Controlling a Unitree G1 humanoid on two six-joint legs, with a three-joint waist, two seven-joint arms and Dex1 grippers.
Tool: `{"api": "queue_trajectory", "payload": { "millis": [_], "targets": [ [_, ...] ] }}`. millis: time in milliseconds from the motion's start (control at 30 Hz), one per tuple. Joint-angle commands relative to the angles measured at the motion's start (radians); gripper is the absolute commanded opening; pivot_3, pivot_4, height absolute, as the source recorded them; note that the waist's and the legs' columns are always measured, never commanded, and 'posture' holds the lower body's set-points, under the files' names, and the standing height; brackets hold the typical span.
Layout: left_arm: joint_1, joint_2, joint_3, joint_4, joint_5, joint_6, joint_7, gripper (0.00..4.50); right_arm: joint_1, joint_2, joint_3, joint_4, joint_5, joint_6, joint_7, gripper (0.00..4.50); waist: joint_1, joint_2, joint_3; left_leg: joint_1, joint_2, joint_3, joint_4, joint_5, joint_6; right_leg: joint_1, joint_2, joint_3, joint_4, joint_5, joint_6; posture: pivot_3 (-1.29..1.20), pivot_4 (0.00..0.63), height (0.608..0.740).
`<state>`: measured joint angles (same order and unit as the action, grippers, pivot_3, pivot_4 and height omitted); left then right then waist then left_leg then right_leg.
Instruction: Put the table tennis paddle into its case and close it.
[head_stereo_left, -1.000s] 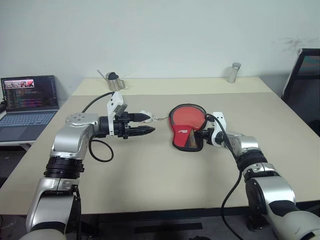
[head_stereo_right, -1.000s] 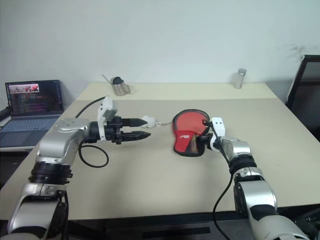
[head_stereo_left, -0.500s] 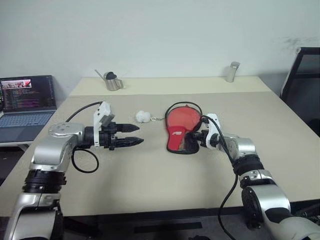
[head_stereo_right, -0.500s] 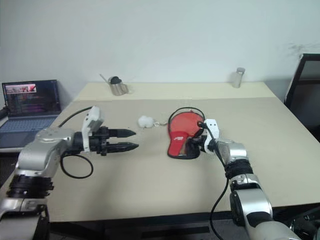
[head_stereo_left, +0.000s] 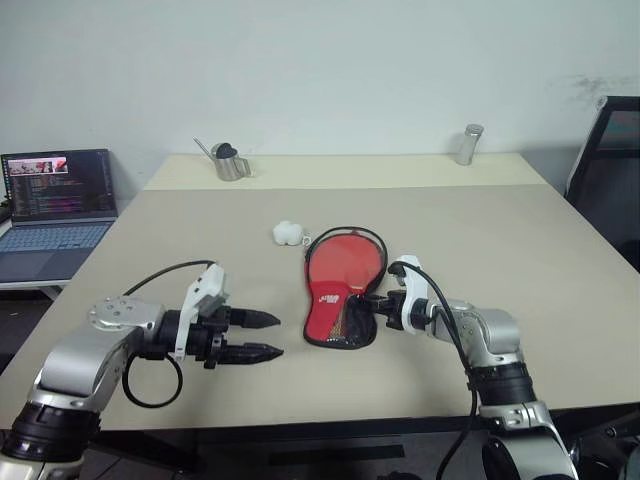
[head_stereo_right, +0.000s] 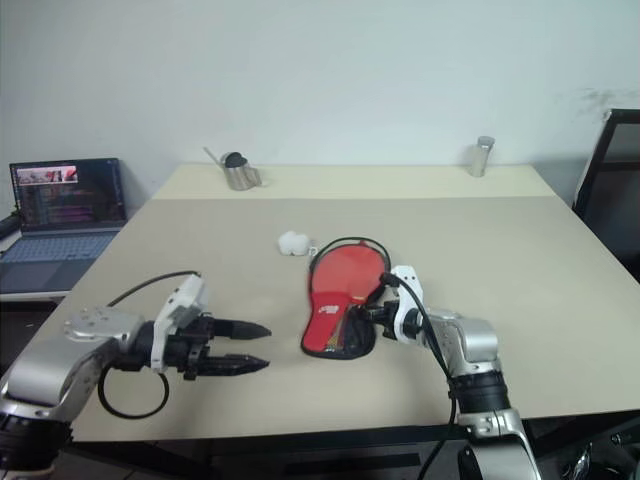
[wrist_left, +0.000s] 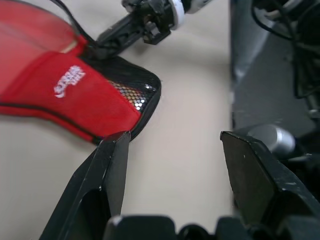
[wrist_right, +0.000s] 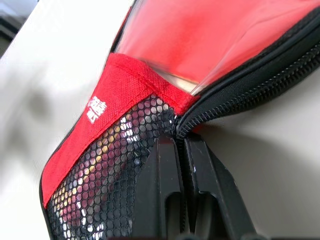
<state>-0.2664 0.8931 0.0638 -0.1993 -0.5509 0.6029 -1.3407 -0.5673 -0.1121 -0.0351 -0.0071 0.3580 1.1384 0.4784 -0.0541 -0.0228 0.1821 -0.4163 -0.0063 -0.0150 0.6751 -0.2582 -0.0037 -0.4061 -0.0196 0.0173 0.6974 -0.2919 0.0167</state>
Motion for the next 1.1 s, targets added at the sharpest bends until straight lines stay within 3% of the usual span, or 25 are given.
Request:
{"api": "queue_trajectory", "payload": {
  "millis": [33,533,1100],
  "targets": [
    [0.032,0.032,0.014,-0.052,0.009,-0.050,-0.012,3.15,0.059,0.015,0.023,-0.149,0.063,0.110,-0.023,0.02,0.000,0.000,0.000,0.000,0.000,0.000,0.000,0.000,0.000,0.000,0.000,0.000,0.000,0.000,0.000,0.00,0.150,0.740],
    [0.050,0.067,-0.001,0.000,0.025,-0.146,-0.082,3.15,0.229,-0.050,-0.039,-0.438,0.196,0.372,-0.063,0.02,0.005,0.000,0.000,0.000,0.000,0.000,0.000,0.000,0.000,0.001,0.000,-0.001,-0.001,0.000,0.000,0.00,0.150,0.740],
    [0.006,0.043,-0.046,-0.043,0.013,-0.110,-0.045,3.15,0.193,-0.178,-0.028,-0.361,0.204,0.313,-0.062,0.02,0.022,0.000,0.000,0.000,-0.001,0.000,0.001,0.000,0.000,0.002,0.000,-0.001,-0.001,0.000,0.000,0.00,0.150,0.740]
  ]
}}
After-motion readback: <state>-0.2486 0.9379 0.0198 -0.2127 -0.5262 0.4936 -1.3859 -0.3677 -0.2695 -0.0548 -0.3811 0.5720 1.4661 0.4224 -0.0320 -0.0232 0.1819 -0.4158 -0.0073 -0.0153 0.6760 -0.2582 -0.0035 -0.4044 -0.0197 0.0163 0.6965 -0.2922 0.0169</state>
